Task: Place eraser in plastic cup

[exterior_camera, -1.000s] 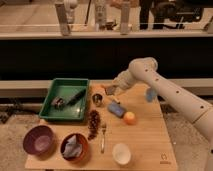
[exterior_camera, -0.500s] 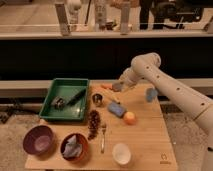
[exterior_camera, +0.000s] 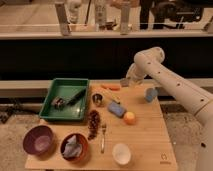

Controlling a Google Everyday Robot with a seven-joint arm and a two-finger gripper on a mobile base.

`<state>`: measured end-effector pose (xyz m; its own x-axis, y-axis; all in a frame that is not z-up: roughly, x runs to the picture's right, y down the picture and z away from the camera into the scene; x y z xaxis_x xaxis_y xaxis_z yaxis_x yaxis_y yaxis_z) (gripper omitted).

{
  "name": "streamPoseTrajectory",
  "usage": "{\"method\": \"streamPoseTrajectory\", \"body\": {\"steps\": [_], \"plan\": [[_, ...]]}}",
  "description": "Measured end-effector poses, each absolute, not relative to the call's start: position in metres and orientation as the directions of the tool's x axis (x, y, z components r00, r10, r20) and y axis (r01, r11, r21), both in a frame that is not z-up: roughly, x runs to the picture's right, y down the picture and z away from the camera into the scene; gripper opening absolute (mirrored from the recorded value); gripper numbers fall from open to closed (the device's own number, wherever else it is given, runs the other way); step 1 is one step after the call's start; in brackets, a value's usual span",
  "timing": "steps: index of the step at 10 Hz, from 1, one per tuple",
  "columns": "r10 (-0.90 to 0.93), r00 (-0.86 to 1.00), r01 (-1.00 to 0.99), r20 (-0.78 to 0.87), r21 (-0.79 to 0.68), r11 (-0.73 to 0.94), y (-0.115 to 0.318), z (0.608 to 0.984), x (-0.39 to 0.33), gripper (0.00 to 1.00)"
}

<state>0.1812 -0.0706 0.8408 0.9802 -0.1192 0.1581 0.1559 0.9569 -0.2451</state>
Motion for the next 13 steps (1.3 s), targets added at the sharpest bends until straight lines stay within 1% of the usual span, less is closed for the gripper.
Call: {"method": "streamPoseTrajectory", "body": {"steps": [5, 10, 13], "plan": [[-0.06, 0.996, 0.077, 0.072, -0.264, 0.961, -0.073, 0.843, 0.221, 0.0], [0.048, 0.999, -0.044, 0.007, -0.283, 0.958, -0.072, 0.844, 0.258, 0.0], [0.116, 0.993, -0.115, -0.015, -0.312, 0.943, -0.061, 0.847, 0.279, 0.0]]}}
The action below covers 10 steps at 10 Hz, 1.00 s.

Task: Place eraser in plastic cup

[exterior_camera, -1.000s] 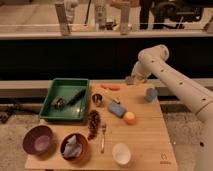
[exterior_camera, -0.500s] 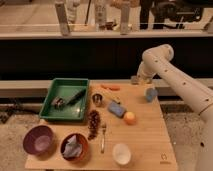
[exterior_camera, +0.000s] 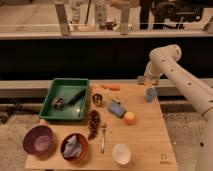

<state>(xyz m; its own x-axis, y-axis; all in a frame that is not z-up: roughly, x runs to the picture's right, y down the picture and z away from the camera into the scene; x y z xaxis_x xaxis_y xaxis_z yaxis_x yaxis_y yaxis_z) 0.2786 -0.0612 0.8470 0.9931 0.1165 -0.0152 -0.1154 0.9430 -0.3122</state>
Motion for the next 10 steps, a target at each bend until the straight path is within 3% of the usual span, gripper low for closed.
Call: {"method": "streamPoseTrajectory", "body": {"steps": [10], "plan": [[0.22, 0.975, -0.215, -0.029, -0.374, 0.902, -0.041, 0.864, 0.312, 0.0]]}}
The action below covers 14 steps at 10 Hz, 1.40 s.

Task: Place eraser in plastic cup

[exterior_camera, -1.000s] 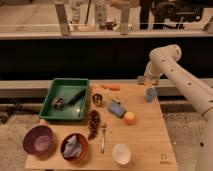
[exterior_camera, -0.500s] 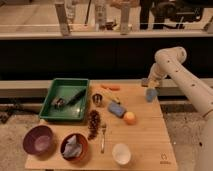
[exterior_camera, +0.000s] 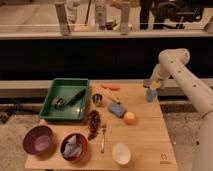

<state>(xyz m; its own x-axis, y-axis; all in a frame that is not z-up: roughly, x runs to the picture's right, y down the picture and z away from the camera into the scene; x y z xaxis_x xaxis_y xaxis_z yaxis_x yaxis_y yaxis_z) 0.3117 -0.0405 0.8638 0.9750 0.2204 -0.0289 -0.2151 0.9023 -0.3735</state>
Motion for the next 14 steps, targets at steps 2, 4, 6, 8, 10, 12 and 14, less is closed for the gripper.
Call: {"method": "streamPoseTrajectory", "body": {"steps": [2, 4, 6, 8, 10, 12, 14], "plan": [[0.227, 0.974, -0.219, -0.026, -0.384, 0.897, -0.037, 0.868, 0.313, 0.0], [0.227, 0.974, -0.219, -0.026, -0.392, 0.894, -0.037, 0.872, 0.314, 0.0], [0.222, 0.974, -0.216, -0.032, -0.4, 0.891, -0.039, 0.877, 0.317, 0.0], [0.221, 0.975, -0.217, -0.037, -0.408, 0.887, -0.037, 0.881, 0.32, 0.0], [0.223, 0.974, -0.219, -0.04, -0.415, 0.883, -0.035, 0.884, 0.323, 0.0], [0.227, 0.973, -0.224, -0.042, -0.417, 0.881, -0.033, 0.884, 0.325, 0.0], [0.23, 0.972, -0.226, -0.043, -0.419, 0.879, -0.031, 0.884, 0.327, 0.0]]}}
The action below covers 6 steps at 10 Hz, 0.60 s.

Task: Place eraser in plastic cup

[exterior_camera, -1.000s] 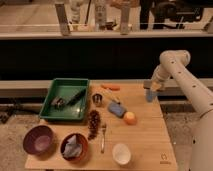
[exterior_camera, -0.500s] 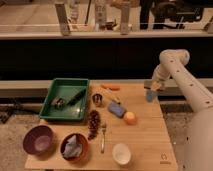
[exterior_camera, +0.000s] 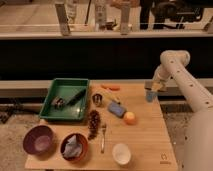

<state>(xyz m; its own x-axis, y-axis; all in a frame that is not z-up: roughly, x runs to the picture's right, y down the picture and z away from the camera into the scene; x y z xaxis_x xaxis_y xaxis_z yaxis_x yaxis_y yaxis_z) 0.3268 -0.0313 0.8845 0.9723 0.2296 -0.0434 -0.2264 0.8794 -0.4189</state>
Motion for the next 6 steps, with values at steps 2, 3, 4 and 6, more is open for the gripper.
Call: {"method": "streamPoseTrajectory", "body": {"steps": [2, 3, 4, 6], "plan": [[0.228, 0.972, -0.226, -0.047, -0.428, 0.875, -0.027, 0.8863, 0.3272, 0.01], [0.23, 0.972, -0.229, -0.05, -0.433, 0.872, -0.0252, 0.8874, 0.3275, 0.06], [0.233, 0.971, -0.232, -0.053, -0.436, 0.87, -0.0241, 0.8879, 0.3282, 0.14], [0.241, 0.969, -0.24, -0.055, -0.439, 0.866, -0.0234, 0.8885, 0.3295, 0.37]]}}
